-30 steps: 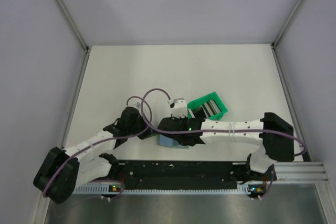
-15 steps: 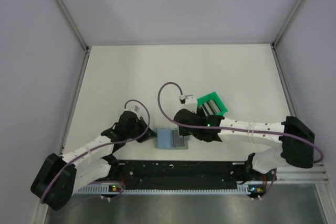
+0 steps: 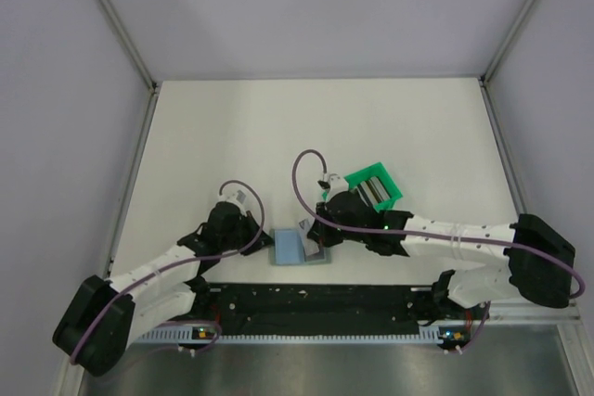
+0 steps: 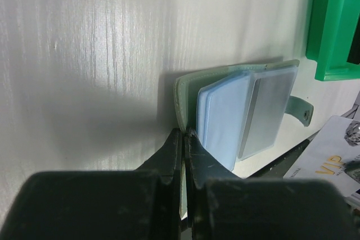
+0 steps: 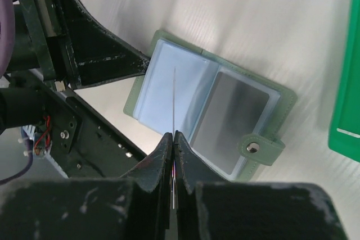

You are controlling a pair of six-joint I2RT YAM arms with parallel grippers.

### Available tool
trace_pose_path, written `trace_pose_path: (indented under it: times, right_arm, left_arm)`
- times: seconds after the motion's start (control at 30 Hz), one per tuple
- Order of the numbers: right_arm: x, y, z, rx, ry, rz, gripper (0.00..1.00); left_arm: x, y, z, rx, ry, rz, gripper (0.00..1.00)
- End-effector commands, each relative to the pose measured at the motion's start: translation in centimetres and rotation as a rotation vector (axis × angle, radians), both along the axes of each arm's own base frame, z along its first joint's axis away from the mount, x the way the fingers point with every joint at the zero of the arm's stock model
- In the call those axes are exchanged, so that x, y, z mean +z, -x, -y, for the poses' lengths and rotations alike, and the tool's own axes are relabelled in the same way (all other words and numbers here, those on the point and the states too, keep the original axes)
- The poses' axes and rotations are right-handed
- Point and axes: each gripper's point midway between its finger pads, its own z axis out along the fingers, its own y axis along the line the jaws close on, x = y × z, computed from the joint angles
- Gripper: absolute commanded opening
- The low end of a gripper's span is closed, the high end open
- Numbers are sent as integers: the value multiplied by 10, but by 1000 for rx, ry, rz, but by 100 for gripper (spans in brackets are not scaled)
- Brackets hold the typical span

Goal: Put the credit cards into the card holder
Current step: Turn over the card slot in the card holder, then insert the credit card into the card holder.

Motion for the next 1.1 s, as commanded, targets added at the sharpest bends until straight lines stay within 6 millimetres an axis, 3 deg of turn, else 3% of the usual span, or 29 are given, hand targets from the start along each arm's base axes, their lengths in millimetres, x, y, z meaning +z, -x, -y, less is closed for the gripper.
trace_pose_path:
  times: [0.0, 0.33, 0.7, 1.07]
  right_arm:
    - [26, -2, -15, 32, -162, 39, 0]
    - [17, -5, -17, 42, -254, -2, 0]
    - [-31, -11, -3, -138, -283, -110, 0]
    - [-39, -12, 0, -185, -330, -134, 0]
  left_arm:
    - [5, -6, 1, -14, 8, 72, 0]
    - [1, -6, -3, -20, -14, 82, 0]
    - [-5, -2, -6, 4, -14, 63, 0]
    - [-9, 1, -6, 2, -11, 53, 0]
